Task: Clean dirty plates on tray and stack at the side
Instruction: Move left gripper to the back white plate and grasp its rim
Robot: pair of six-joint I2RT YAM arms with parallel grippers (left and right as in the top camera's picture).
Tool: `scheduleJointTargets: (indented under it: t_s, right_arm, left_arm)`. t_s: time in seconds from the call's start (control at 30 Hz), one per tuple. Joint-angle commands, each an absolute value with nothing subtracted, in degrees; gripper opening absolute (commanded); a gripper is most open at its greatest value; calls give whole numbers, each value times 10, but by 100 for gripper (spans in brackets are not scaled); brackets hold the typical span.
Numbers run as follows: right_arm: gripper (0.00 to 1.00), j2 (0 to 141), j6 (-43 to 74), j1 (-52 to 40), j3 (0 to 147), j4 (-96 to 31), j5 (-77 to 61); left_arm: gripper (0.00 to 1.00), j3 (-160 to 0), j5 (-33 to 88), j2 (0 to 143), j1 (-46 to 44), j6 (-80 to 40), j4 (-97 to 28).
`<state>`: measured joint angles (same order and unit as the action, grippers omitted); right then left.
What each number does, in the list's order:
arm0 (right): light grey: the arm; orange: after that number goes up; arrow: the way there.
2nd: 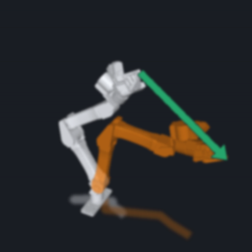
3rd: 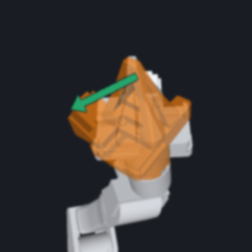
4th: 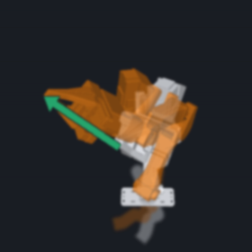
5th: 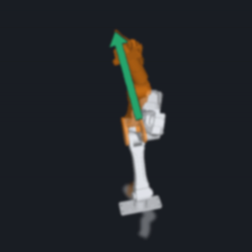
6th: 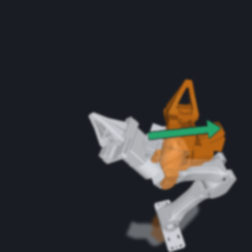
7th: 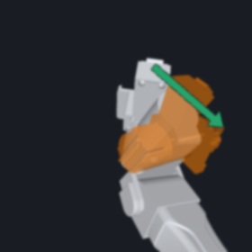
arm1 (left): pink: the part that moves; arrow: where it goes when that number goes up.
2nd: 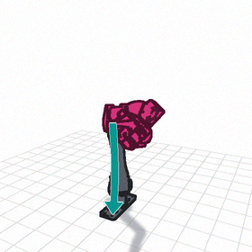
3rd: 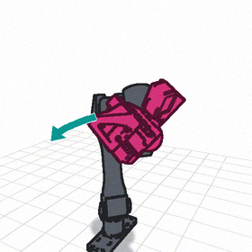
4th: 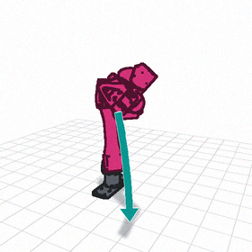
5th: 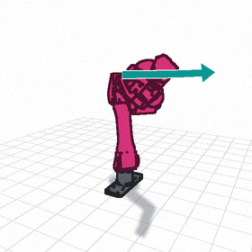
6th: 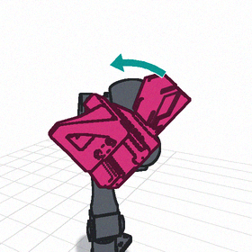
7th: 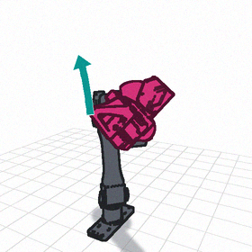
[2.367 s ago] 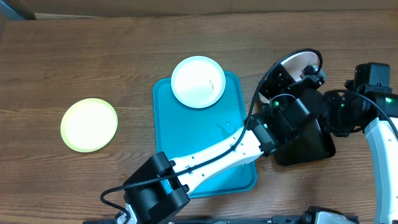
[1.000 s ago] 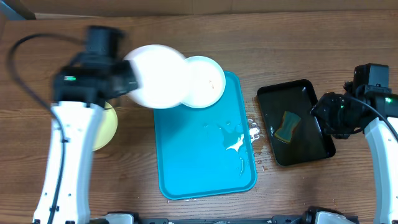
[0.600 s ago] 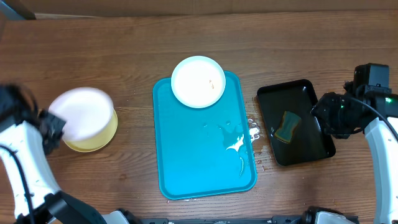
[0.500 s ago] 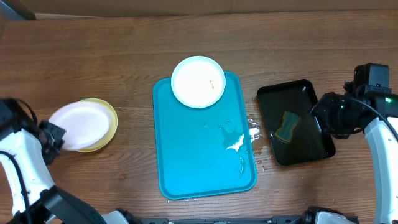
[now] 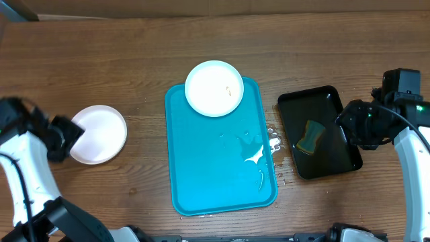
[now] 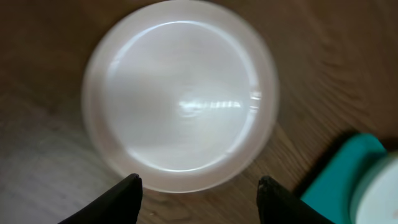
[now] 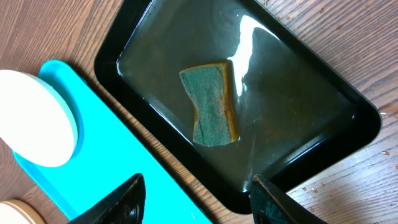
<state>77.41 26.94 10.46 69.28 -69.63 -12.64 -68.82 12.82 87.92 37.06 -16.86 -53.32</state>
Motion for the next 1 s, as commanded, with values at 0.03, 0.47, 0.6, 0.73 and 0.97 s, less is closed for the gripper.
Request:
scheduleJointTargets:
  t_s: [0.03,0.47,0.6,0.73,0.97]
  right_arm:
    - [56,767,230,106,704,-689,-125]
    - [56,767,196,106,704,-698,-126]
    - [56,767,196,106,704,-700,-126]
    - [56,767,197,106,704,-700,-126]
    - [56,767,196,106,704,-701,-126]
  left_arm:
    - [63,-723,221,874,215,-30,-519]
    - [61,-719,21,1020,-114,-109,-326]
    - [52,-720,21,1080,-125,-194,-303]
    - [46,-720,69,1117,-125,-219,-266]
    - [4,-725,76,1129,-124,-218,-303]
